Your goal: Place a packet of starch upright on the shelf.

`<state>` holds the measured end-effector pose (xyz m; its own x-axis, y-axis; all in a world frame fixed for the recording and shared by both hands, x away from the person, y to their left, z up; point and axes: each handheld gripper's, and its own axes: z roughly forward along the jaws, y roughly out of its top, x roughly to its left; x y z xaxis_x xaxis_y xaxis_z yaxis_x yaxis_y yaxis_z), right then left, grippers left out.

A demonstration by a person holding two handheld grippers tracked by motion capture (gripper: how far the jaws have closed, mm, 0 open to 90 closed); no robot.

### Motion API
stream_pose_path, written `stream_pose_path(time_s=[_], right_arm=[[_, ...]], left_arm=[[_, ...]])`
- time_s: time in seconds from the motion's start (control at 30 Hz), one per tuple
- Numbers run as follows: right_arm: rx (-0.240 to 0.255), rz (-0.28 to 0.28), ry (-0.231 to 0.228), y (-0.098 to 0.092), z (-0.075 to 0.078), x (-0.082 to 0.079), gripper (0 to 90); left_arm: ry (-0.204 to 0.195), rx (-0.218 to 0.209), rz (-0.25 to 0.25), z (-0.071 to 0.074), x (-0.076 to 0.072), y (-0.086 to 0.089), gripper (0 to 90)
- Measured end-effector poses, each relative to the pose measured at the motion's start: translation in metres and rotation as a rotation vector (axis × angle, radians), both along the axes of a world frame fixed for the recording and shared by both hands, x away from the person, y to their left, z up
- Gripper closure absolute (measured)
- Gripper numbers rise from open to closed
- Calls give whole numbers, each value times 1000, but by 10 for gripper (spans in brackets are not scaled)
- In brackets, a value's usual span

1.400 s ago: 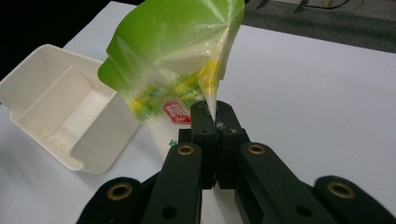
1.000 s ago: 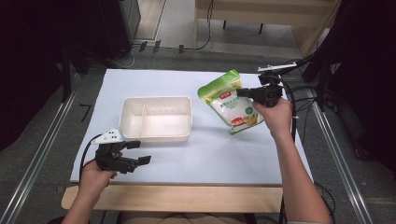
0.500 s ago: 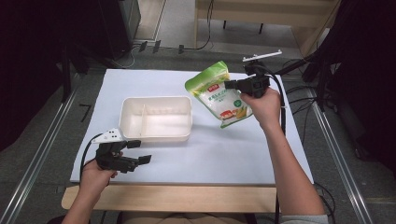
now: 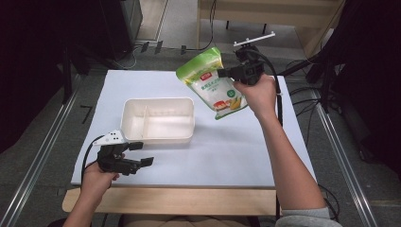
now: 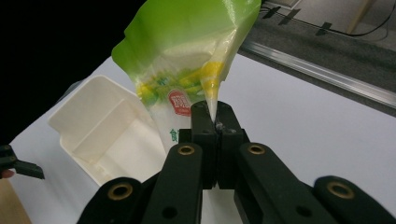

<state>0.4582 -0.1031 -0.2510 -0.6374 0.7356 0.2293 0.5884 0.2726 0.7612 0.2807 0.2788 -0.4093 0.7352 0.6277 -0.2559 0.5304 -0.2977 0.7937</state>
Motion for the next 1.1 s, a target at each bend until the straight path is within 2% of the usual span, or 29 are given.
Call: stream_pose_path(time_s=[0.13, 0.3, 0.47, 0.8, 0.97, 1.0, 1.07, 1.1], right_arm=[[-14, 11, -9, 15, 14, 3, 900], [-32, 26, -14, 30, 23, 7, 900], [-44, 42, -24, 53, 34, 9, 900], [-45, 71, -32, 89, 38, 11, 900], [-52, 101, -17, 118, 36, 13, 900], [-52, 101, -17, 118, 36, 13, 900], [-57, 116, -9, 133, 33, 13, 900], [-57, 116, -9, 133, 33, 13, 900]], left_arm=[[0, -2, 3, 0, 0, 0, 209], [0, -11, 4, 0, 0, 1, 209], [-1, -10, 5, 0, 0, 1, 209], [-6, -27, 11, 1, 0, 3, 209], [-8, -24, 12, 1, 0, 3, 209], [-8, -24, 12, 1, 0, 3, 209], [-5, -26, 9, 1, 0, 3, 209], [-4, -27, 9, 1, 0, 4, 209]])
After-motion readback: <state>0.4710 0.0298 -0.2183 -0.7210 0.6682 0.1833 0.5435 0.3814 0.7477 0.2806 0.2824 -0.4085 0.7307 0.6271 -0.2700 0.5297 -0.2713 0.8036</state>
